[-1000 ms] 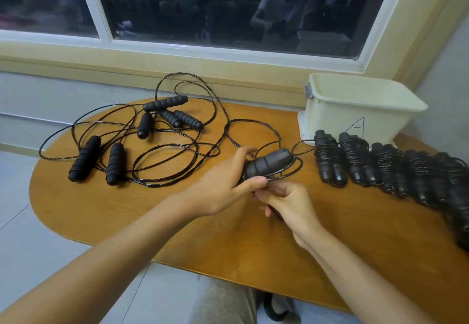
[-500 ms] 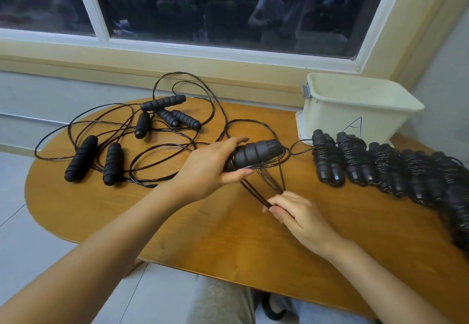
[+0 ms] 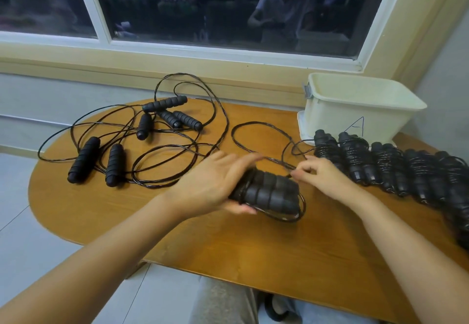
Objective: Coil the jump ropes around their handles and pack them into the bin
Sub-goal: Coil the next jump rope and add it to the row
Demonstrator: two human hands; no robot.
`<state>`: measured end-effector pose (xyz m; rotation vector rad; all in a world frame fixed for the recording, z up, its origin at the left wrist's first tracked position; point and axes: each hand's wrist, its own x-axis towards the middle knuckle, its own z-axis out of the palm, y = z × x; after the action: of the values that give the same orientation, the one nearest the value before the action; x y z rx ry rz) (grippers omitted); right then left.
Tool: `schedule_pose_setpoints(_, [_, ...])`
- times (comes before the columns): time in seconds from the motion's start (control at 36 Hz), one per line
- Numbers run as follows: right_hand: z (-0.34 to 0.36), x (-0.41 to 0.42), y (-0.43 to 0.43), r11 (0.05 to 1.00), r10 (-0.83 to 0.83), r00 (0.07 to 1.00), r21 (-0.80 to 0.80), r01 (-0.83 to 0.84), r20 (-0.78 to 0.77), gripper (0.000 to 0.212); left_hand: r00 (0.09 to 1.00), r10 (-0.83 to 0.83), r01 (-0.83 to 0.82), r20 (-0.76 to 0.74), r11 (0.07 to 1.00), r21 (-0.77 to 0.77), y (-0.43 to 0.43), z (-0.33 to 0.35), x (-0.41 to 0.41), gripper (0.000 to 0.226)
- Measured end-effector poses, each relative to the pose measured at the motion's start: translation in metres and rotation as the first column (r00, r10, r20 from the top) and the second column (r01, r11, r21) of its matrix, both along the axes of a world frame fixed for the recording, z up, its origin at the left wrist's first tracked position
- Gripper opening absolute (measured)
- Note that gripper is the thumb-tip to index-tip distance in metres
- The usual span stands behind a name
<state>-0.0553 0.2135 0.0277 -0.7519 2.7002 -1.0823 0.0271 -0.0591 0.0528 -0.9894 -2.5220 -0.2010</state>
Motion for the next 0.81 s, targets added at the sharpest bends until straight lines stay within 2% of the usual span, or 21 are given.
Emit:
schedule_pose_setpoints(0.08, [0.012, -0.014, -0.018, 0.998, -0.05, 0.994, 0.022, 0.052, -0.095, 0.038, 0.987, -0.01, -0.026, -0.16, 0.974, -0.223, 0.013, -0.008, 0.004, 0.092])
schedule_pose_setpoints(0.14, [0.021, -0.021, -0.028, 0.994, -0.109, 0.984, -0.014, 0.108, -0.141, 0.04, 0.971, 0.074, -0.137, -0.227, 0.951, -0.276, 0.019, -0.017, 0.004, 0.097])
schedule_pose_setpoints(0.19, [0.031, -0.02, -0.036, 0.99, -0.129, 0.97, -0.08, 0.114, -0.206, 0.034, 0.948, 0.24, -0.294, -0.21, 0.913, -0.284, 0.027, -0.02, 0.004, 0.103])
schedule_pose_setpoints(0.25, [0.04, -0.01, -0.045, 0.989, -0.11, 0.959, -0.121, 0.08, -0.262, 0.03, 0.919, 0.375, -0.394, -0.122, 0.869, -0.299, 0.034, -0.02, 0.003, 0.102])
schedule_pose_setpoints(0.28, [0.042, -0.004, -0.049, 0.99, -0.094, 0.957, -0.124, 0.061, -0.274, 0.029, 0.895, 0.438, -0.442, -0.089, 0.84, -0.315, 0.036, -0.022, 0.002, 0.1])
schedule_pose_setpoints(0.33, [0.04, 0.009, -0.057, 0.994, -0.093, 0.943, -0.081, 0.071, -0.319, 0.03, 0.855, 0.504, -0.513, -0.119, 0.792, -0.331, 0.038, -0.023, 0.0, 0.099])
schedule_pose_setpoints(0.39, [0.037, 0.024, -0.059, 0.997, -0.077, 0.931, -0.046, 0.065, -0.356, 0.026, 0.81, 0.562, -0.585, -0.168, 0.751, -0.306, 0.036, -0.025, -0.005, 0.102])
schedule_pose_setpoints(0.47, [0.028, 0.048, -0.056, 1.0, -0.007, 0.884, -0.03, -0.008, -0.467, 0.019, 0.782, 0.58, -0.623, -0.229, 0.748, -0.231, 0.033, -0.03, -0.012, 0.107])
schedule_pose_setpoints(0.56, [0.017, 0.065, -0.054, 1.0, 0.009, 0.796, 0.021, 0.005, -0.605, 0.03, 0.777, 0.582, -0.626, -0.241, 0.758, -0.184, 0.03, -0.028, -0.015, 0.108])
schedule_pose_setpoints(0.61, [0.011, 0.068, -0.05, 0.996, 0.05, 0.751, 0.09, 0.013, -0.659, 0.037, 0.773, 0.599, -0.629, -0.21, 0.767, -0.128, 0.027, -0.027, -0.019, 0.109])
schedule_pose_setpoints(0.72, [-0.004, 0.072, -0.04, 0.99, 0.088, 0.667, 0.136, 0.021, -0.74, 0.035, 0.814, 0.567, -0.577, -0.127, 0.815, -0.059, 0.023, -0.024, -0.023, 0.105])
schedule_pose_setpoints(0.81, [-0.019, 0.074, -0.037, 0.985, 0.091, 0.648, 0.165, 0.055, -0.756, 0.032, 0.841, 0.534, -0.535, -0.084, 0.845, 0.018, 0.022, -0.021, -0.024, 0.1])
